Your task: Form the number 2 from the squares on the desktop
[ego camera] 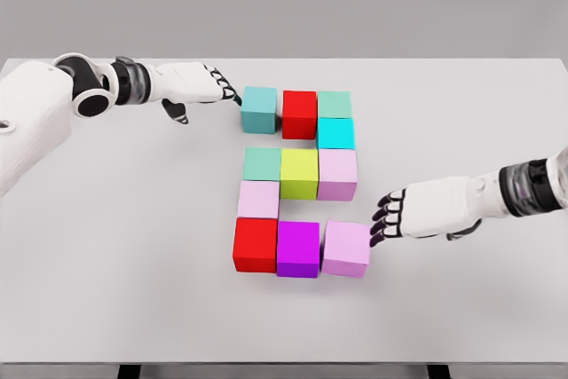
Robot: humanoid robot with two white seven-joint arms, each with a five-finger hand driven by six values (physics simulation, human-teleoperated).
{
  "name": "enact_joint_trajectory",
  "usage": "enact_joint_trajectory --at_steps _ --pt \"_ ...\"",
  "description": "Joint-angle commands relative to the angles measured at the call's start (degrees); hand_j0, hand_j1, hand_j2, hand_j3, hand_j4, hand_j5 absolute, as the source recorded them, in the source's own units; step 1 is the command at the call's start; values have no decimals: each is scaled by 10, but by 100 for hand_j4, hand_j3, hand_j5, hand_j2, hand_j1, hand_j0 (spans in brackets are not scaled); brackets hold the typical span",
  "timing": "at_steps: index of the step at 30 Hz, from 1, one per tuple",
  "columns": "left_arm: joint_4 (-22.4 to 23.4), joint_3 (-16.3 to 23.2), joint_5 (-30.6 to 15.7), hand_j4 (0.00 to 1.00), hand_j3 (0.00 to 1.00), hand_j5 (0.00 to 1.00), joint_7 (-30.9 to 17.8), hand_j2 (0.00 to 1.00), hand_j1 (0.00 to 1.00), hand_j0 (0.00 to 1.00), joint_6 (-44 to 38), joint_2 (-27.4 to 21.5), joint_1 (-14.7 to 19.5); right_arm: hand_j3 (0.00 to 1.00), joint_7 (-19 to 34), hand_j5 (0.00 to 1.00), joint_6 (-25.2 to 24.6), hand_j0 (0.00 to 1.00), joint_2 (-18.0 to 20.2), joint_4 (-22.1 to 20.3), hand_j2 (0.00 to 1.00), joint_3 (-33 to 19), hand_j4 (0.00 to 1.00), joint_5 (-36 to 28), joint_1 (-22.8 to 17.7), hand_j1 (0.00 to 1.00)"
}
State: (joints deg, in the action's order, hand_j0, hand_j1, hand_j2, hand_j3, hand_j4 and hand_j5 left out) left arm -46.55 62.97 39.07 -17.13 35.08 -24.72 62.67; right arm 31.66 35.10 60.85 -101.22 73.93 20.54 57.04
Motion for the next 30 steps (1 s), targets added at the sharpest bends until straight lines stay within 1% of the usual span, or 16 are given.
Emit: enact_joint_trajectory --at_steps 1,7,10,12,13,16,17,19,20,21,22,24,25,28,29,30 --pt "-1 -1 -2 93 93 93 1 93 93 93 -1 0 0 99 0 99 -1 99 -5 0 99 0 99 -2 0 99" --pt "-7 -1 -3 93 93 93 0 93 93 93 -1 -1 0 99 0 99 -1 99 -6 1 99 -1 99 -2 1 99" --pt "-9 -1 -2 93 93 93 0 93 93 93 -1 -1 0 99 0 99 -1 99 0 1 99 -3 99 -2 1 99" --pt "-9 -1 -2 93 93 93 0 93 93 93 -1 -1 0 99 1 99 -1 99 11 1 99 -8 99 0 1 99" --pt "-10 -1 -2 93 93 93 0 93 93 93 -1 -1 0 99 1 99 -1 99 23 3 99 -11 99 -1 1 99" --pt "-13 -1 -2 93 93 93 0 93 93 93 -1 0 -1 99 -1 99 -1 99 57 2 99 -55 99 -8 1 99" --pt "-13 -1 -2 93 93 93 0 93 93 93 -1 -1 -1 99 -1 99 -1 99 62 2 99 -66 99 -17 1 99" --pt "-14 -1 -2 93 93 93 0 93 93 93 -1 0 -1 100 -2 100 -1 100 79 3 100 -96 100 -54 -1 100" --pt "-14 -1 -2 93 93 93 -1 93 93 93 -1 0 -1 100 -2 100 -1 100 89 6 100 -124 100 -100 -6 100" --pt "-13 -1 -2 93 93 93 -2 93 93 93 -1 0 -1 100 -2 100 -1 100 112 8 100 -168 100 -161 -25 100" --pt "-13 -2 -2 93 93 93 -2 93 93 93 -1 0 -1 100 -2 100 -1 100 121 8 100 -200 100 -204 -48 100" --pt "-13 -2 -1 93 93 93 -2 93 93 93 -1 -1 -1 100 -2 100 -1 100 124 19 100 -245 100 -258 -92 100" --pt "-13 -2 -2 94 94 94 -2 94 94 94 -1 -1 -1 100 -2 100 -1 100 121 27 100 -252 100 -282 -105 100" --pt "-12 -3 -4 96 96 96 -2 96 96 96 -1 -7 0 100 -4 100 -1 100 110 48 100 -253 100 -330 -127 100" --pt "-9 -4 -7 99 99 99 -1 99 99 99 -1 -9 2 100 -4 100 -1 100 98 52 100 -254 100 -332 -134 100" --pt "-10 -4 -7 100 100 100 -1 100 100 100 -1 -16 3 100 -4 100 -1 100 90 62 100 -255 100 -333 -140 100"
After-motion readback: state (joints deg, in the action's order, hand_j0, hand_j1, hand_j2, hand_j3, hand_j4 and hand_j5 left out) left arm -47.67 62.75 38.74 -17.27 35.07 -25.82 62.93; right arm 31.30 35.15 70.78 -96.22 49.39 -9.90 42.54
